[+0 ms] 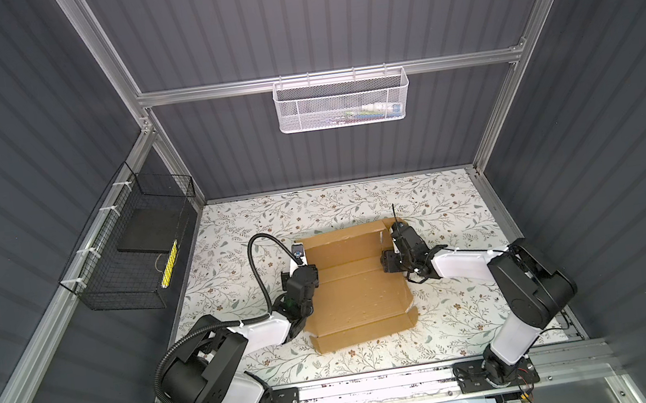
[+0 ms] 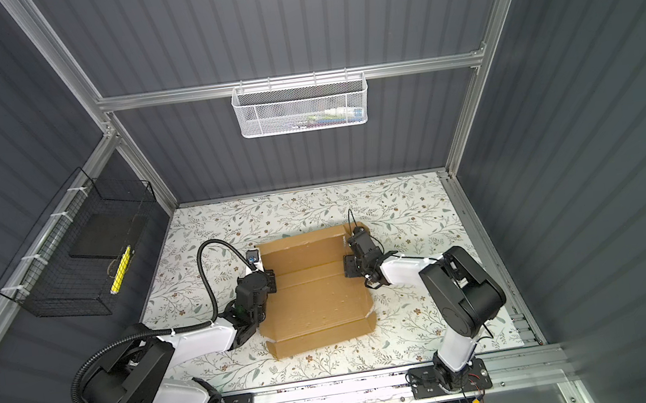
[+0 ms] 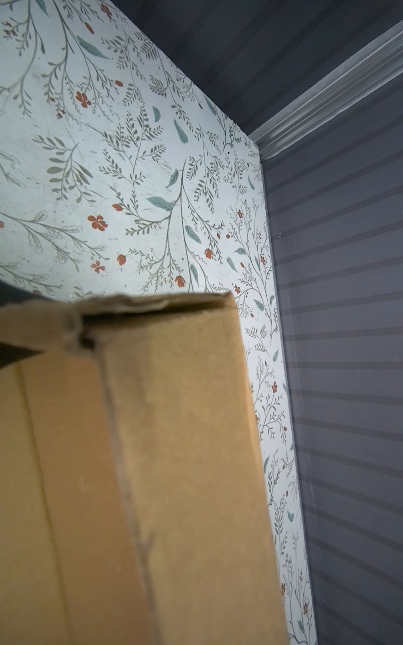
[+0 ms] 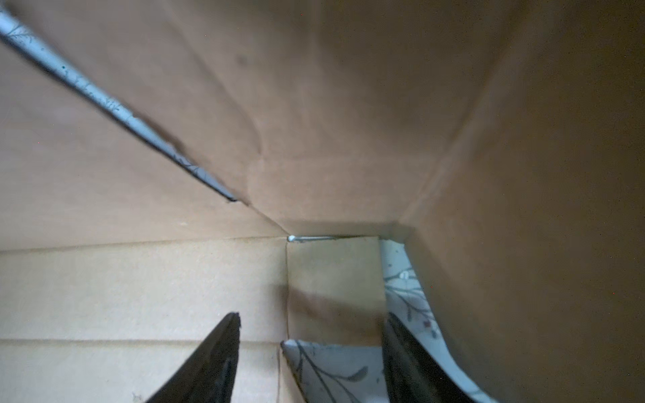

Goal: Fold the paper box

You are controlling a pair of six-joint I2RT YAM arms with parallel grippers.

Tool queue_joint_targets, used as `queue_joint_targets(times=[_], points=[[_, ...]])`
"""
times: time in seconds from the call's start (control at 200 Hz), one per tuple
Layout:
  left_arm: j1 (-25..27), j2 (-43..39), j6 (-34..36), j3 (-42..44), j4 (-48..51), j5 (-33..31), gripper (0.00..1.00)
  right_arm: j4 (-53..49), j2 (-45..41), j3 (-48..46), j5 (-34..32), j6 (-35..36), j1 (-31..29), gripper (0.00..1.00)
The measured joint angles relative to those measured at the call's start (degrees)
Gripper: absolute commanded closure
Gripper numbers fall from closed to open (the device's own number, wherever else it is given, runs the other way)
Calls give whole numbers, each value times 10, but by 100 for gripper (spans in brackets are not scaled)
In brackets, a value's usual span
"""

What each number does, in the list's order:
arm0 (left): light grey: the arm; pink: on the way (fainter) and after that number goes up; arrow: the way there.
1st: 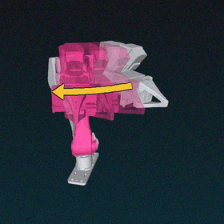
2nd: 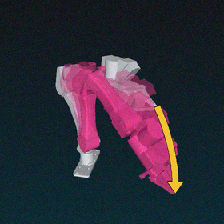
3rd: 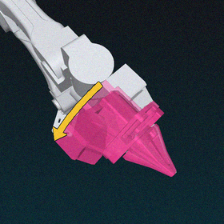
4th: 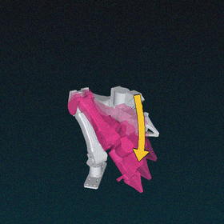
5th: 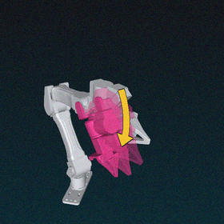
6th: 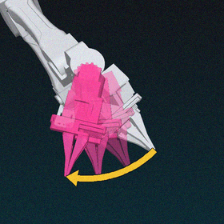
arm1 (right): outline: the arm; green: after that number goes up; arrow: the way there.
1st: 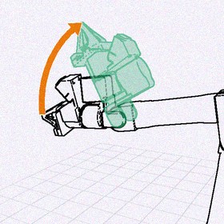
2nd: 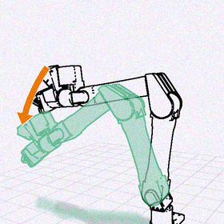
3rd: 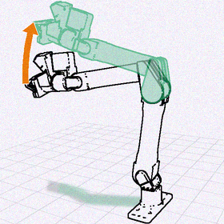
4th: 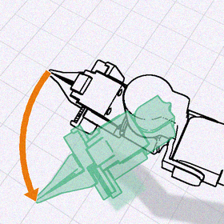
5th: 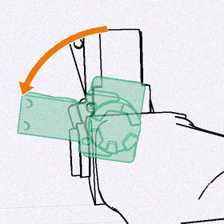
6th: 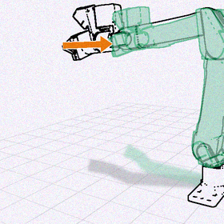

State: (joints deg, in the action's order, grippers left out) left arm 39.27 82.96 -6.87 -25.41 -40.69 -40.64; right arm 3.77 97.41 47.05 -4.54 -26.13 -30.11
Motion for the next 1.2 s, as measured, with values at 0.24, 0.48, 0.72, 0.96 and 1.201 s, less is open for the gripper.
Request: queue_joint_targets(times=[0.24, 0.48, 0.72, 0.96, 1.201], points=[[0, -2, 0, 0, 0, -4, 100, 8, 6, 0, -9, -9, 0, 34], [0, -3, 2, 0, 0, -5, 100, 10, 6, -4, -18, -11, 0, 34], [0, -7, 2, 0, 4, -6, 100, 26, 6, -17, -14, -13, 0, 34], [0, -7, 2, 0, 9, -7, 100, 71, 5, -26, 26, 7, 0, 35], [0, -7, 1, -2, 9, -7, 100, 94, -30, -29, 44, 30, -9, 35]])
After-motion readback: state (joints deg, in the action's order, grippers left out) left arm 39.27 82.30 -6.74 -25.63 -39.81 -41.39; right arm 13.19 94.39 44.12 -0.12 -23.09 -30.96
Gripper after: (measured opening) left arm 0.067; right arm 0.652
